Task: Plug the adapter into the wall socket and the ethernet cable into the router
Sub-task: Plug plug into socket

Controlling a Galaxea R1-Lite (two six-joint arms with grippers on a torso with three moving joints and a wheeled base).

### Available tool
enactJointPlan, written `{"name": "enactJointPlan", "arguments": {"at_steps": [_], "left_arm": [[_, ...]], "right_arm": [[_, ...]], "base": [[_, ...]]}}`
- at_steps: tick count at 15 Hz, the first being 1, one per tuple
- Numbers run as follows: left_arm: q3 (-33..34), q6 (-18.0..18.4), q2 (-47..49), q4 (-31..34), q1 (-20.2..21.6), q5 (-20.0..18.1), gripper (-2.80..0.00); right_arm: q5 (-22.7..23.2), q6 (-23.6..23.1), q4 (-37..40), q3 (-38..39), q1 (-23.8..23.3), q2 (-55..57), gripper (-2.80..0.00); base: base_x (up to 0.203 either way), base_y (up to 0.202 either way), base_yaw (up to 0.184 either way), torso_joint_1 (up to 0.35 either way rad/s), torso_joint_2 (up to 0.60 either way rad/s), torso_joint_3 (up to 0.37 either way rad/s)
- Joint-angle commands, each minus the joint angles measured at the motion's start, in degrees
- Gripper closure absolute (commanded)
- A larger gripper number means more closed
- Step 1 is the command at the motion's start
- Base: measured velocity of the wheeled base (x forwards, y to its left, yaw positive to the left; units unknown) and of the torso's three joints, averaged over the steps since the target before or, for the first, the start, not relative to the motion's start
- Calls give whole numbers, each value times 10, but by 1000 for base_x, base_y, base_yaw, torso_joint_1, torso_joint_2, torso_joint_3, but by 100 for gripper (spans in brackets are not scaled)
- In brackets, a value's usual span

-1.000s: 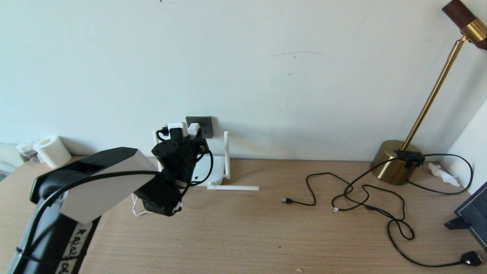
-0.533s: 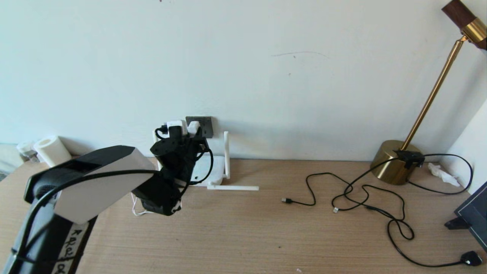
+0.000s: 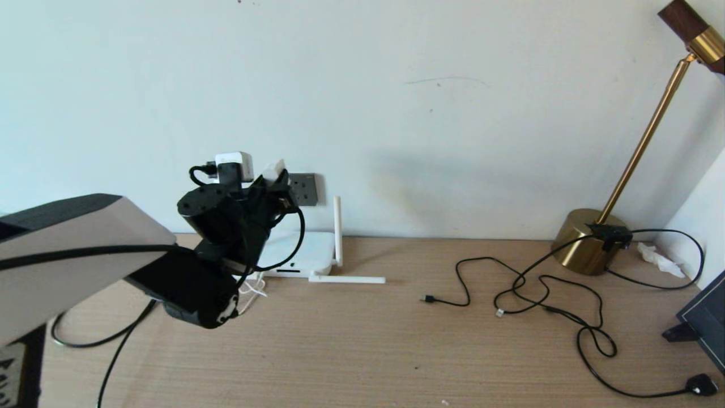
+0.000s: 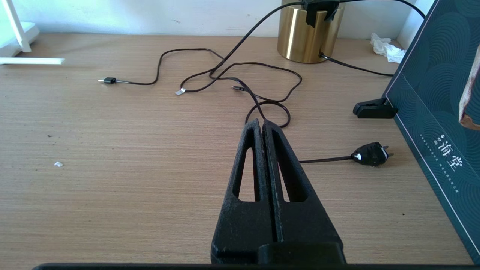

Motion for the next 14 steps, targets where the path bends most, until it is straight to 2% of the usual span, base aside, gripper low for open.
{"name": "enactJointPlan", "arguments": {"at_steps": [1,14], "left_arm": [[24,0,-43,-5,-3,-1,0],[101,7,-106,-5,-6,-8,0]], "right_arm": [[0,0,0,0,0,1,0],[0,0,0,0,0,0,0]], "base": [[0,0,0,0,0,0],[0,0,0,0,0,0]]}}
